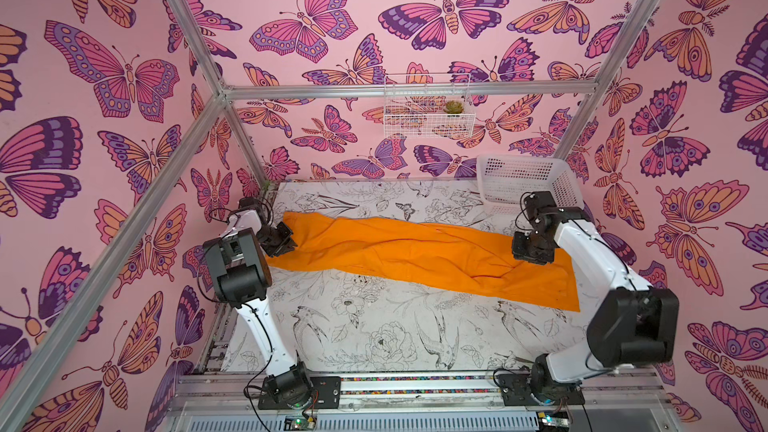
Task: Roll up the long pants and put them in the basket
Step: Fold the long pant at the center of the board.
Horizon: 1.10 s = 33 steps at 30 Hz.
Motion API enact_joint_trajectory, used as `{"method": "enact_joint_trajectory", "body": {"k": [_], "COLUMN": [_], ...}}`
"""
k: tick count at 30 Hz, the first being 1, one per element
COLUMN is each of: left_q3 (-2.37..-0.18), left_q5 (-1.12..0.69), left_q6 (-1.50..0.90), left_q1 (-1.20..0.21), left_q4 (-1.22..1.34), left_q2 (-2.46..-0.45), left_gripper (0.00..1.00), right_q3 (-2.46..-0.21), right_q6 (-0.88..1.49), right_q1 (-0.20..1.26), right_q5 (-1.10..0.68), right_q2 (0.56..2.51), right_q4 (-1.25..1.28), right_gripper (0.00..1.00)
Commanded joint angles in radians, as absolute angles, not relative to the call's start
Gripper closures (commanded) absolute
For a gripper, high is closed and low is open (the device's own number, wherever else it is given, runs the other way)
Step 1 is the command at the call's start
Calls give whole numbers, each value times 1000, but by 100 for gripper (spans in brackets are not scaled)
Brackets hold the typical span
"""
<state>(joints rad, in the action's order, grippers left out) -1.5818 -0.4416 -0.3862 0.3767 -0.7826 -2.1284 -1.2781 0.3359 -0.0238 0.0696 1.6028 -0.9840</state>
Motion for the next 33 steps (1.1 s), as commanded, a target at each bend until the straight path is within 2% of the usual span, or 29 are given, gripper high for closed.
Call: {"method": "enact_joint_trajectory", "body": {"k": [1,16,26,27,28,30,33], "left_q3": [-1594,-1622,-1608,-1608,-1606,-1602,-1598], "left_q5": [-443,-483,-498,-498,-497,-498,-499], "left_q6": [-386,-391,-400,-400,-402,-402,-405], "left_q1": [374,374,374,373,373,374,373], "left_q4": [-794,-792,-780,-778,-779,-777,-775], "left_q2": [-2118,-2126,-2121,-2120,-2120,-2120,-2119], "left_gripper": [81,81,81,81,81,81,81], "right_q3": [-1315,-1540,-1499,-1503,-1508,-1518,-1520], "right_q6": [329,355,355,356,357,355,360], "right_q1": [-77,-158,-160,-160,-160,-164,-170], "right_q5": [78,27,3,-1,-5,-26,-42], "right_q2": [1707,2000,2024,2033,2041,2054,2029], "right_q4": [-983,-993,-969,-969,-969,-970,-965], "right_gripper": [59,59,60,62,69,100,100]}}
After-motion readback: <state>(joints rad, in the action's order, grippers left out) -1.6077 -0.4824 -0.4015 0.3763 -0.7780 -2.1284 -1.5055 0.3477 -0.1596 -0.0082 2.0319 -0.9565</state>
